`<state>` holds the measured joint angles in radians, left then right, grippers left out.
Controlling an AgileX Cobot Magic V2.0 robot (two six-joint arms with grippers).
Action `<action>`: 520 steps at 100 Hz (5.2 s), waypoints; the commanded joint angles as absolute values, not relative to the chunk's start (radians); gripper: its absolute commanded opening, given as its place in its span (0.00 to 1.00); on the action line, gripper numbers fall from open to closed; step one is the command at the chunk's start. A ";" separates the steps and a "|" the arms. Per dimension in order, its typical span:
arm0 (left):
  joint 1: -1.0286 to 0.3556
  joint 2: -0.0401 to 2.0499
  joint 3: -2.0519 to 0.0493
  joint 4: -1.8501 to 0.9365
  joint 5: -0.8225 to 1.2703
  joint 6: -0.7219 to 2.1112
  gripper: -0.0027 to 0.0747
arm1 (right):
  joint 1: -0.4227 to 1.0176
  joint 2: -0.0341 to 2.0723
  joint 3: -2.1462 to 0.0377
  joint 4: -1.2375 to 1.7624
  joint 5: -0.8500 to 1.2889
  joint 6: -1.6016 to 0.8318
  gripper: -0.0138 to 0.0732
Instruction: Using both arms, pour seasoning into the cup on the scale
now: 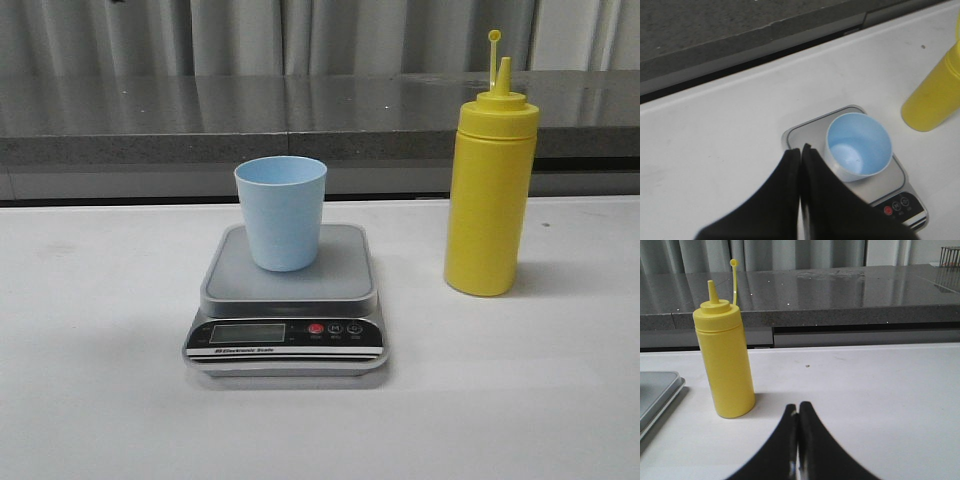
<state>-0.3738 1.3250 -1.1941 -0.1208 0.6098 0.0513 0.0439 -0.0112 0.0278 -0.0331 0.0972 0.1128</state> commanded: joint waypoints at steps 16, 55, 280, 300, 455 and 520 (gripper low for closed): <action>-0.298 1.097 -1.028 -0.130 0.482 0.042 0.01 | 0.037 -0.032 0.009 -0.035 0.021 0.111 0.08; -0.209 0.675 -0.654 -0.134 0.377 0.042 0.01 | 0.037 -0.032 0.009 -0.035 -0.072 0.111 0.08; -0.203 0.269 -0.400 -0.136 0.381 0.042 0.01 | 0.277 1.248 -0.442 0.053 -0.544 0.105 0.89; -0.203 0.269 -0.400 -0.136 0.381 0.042 0.01 | 0.277 1.394 -0.442 0.012 -0.723 0.109 0.89; -0.203 0.269 -0.400 -0.136 0.381 0.042 0.01 | 0.277 1.829 -0.661 -0.092 -1.064 0.194 0.53; -0.203 0.269 -0.400 -0.136 0.381 0.042 0.01 | 0.277 1.669 -0.663 -0.140 -0.943 0.047 0.09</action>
<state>-0.2058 0.2602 -0.3731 -0.1229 0.4569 0.0513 0.2768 1.7522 -0.6400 -0.1076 -0.9190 0.1079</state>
